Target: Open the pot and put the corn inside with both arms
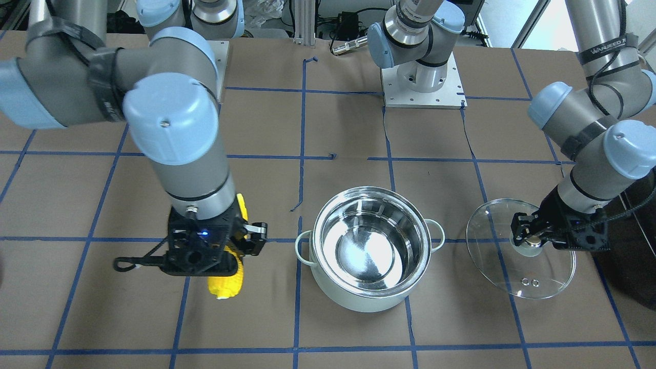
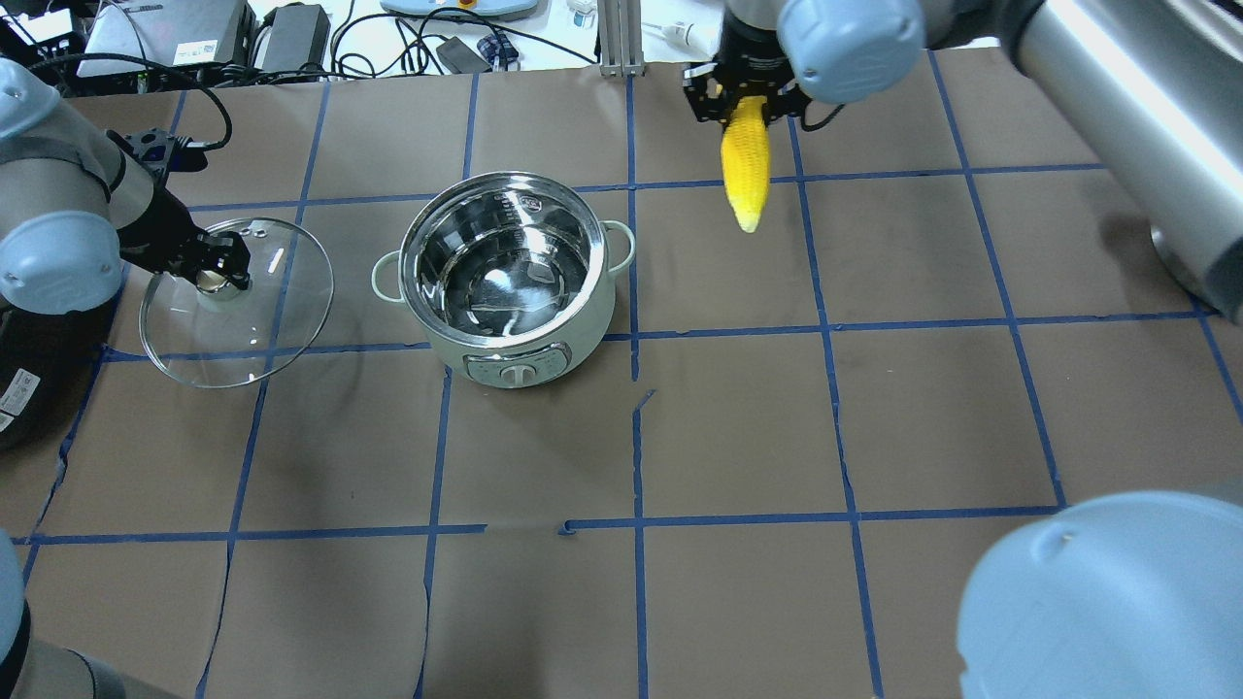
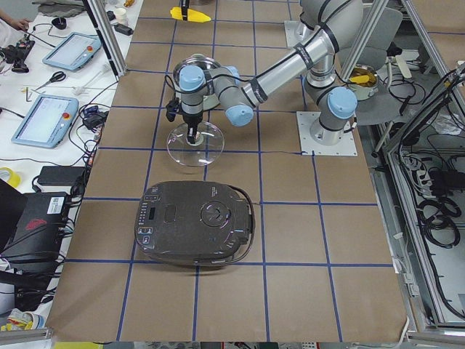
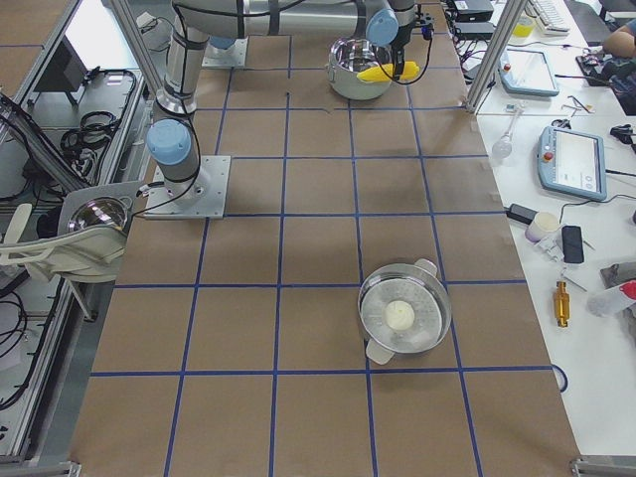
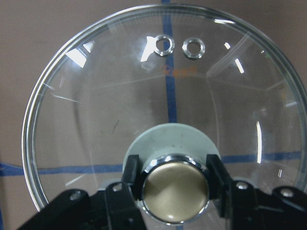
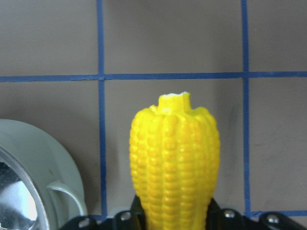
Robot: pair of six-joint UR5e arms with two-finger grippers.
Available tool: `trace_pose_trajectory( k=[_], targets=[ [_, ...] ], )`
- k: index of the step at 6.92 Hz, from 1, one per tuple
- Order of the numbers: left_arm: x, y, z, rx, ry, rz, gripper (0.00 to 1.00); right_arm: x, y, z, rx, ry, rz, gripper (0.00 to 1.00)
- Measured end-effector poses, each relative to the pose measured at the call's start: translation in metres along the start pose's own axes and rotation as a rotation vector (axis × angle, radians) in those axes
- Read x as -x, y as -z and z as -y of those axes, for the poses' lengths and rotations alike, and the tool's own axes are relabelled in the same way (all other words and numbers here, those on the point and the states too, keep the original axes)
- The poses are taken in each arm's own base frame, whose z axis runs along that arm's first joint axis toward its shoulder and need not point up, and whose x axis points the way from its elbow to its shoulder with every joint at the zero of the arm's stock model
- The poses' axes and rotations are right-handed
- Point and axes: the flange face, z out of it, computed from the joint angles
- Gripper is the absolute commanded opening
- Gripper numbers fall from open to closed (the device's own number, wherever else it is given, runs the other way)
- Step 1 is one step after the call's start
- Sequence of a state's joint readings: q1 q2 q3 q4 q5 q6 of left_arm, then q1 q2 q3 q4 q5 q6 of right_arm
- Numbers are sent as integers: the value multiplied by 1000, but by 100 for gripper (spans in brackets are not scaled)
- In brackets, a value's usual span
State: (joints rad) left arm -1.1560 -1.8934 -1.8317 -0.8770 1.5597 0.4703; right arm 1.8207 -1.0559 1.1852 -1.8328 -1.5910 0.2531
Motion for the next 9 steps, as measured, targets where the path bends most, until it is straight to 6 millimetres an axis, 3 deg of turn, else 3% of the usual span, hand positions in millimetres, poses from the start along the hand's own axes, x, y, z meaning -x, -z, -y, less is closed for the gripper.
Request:
trace_pose_trajectory(
  k=[1,3,4,6,8,9],
  targets=[
    [0,-9,-4,0,3,-1,22,50,-14,-2,6,-4,18,2],
    [5,-24,-7,14,16,-19,24,139,-40,-34,31,-24,35,3],
    [6,-30,-7,15,21,-36,37,170,-51,-48,38,-43,36,4],
    [7,-34,-7,17,26,-46,72,201,-71,-53,41,-77,43,8],
    [9,-32,-5,12,34,-43,90,208,-83,-51,35,-91,50,14],
    [10,-30,-3,8,41,-40,93,211,-92,-49,26,-94,57,15]
  ],
)
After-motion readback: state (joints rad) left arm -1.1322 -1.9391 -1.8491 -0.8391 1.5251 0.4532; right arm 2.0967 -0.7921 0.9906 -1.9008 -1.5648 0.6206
